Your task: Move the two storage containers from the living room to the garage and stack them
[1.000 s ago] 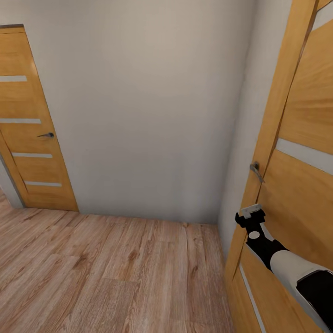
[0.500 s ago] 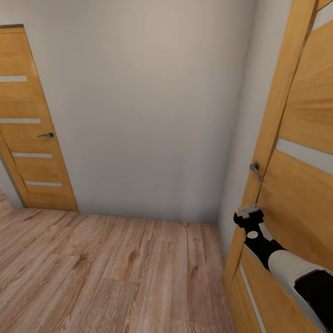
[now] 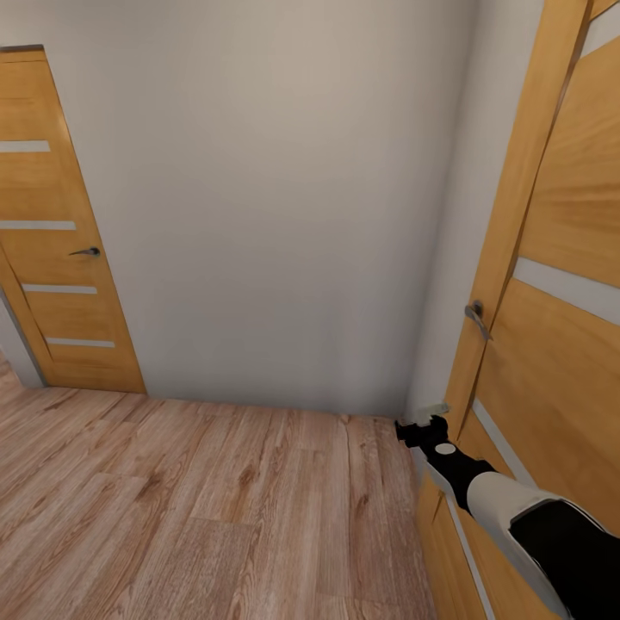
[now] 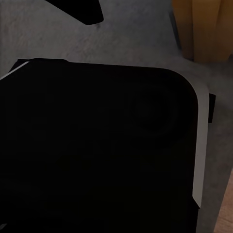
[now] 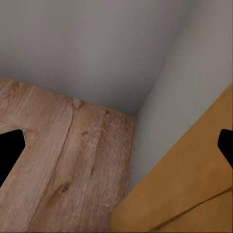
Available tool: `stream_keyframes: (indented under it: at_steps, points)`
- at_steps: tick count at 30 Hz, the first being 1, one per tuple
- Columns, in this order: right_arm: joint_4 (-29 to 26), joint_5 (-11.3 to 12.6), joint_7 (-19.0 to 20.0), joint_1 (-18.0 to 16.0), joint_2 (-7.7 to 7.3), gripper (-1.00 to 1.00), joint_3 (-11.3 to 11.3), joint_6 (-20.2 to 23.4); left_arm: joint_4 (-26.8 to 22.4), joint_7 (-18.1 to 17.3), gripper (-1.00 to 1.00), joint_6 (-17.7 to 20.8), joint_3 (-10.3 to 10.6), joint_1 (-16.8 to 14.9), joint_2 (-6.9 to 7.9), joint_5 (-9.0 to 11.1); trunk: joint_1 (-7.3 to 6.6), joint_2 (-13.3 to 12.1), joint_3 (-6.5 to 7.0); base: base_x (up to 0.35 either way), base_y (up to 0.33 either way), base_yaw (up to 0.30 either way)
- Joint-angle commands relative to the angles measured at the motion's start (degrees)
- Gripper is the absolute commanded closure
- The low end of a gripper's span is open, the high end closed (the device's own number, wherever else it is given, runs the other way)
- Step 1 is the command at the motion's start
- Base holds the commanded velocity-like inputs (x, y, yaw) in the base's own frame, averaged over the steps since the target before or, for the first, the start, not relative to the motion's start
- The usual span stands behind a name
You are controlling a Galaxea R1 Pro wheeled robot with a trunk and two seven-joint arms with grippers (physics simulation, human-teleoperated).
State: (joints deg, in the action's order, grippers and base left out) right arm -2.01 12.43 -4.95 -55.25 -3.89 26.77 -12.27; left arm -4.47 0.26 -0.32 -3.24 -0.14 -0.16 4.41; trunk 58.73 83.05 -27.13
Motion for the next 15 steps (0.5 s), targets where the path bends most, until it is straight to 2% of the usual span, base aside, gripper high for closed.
stream_keyframes:
  at_steps: [1,5,10,13,15]
  points:
    - [0.8,0.83,0.29,0.09,0.01,-1.0,0.51,-0.13,-0.01,0.02,-1.0,-0.03,-0.27,-0.02,-0.02,0.42,0.0,0.03,-0.06,0.0,0.0,0.0]
    - [2.47,1.34,1.09,0.34,0.06,-1.0,0.47,-0.12,-0.01,0.02,-1.0,-0.03,-0.27,-0.02,-0.02,0.42,0.0,0.03,-0.06,0.0,0.0,0.0]
    - [3.53,5.24,2.01,1.49,0.0,-1.0,0.37,1.16,-0.01,0.06,-1.0,-0.03,-0.27,0.0,-0.02,0.42,0.0,0.03,-0.06,0.0,0.0,0.0]
    - [3.83,6.63,2.31,7.67,-0.87,-1.0,0.34,6.05,-0.01,0.06,-1.0,-0.03,-0.27,0.0,-0.02,0.42,0.0,0.03,-0.06,0.0,0.0,0.0]
    - [3.87,6.85,2.64,11.0,-1.25,-1.0,0.36,7.43,-0.01,0.06,-1.0,-0.03,-0.27,0.0,-0.02,0.42,0.0,0.03,-0.06,0.0,0.0,0.0]
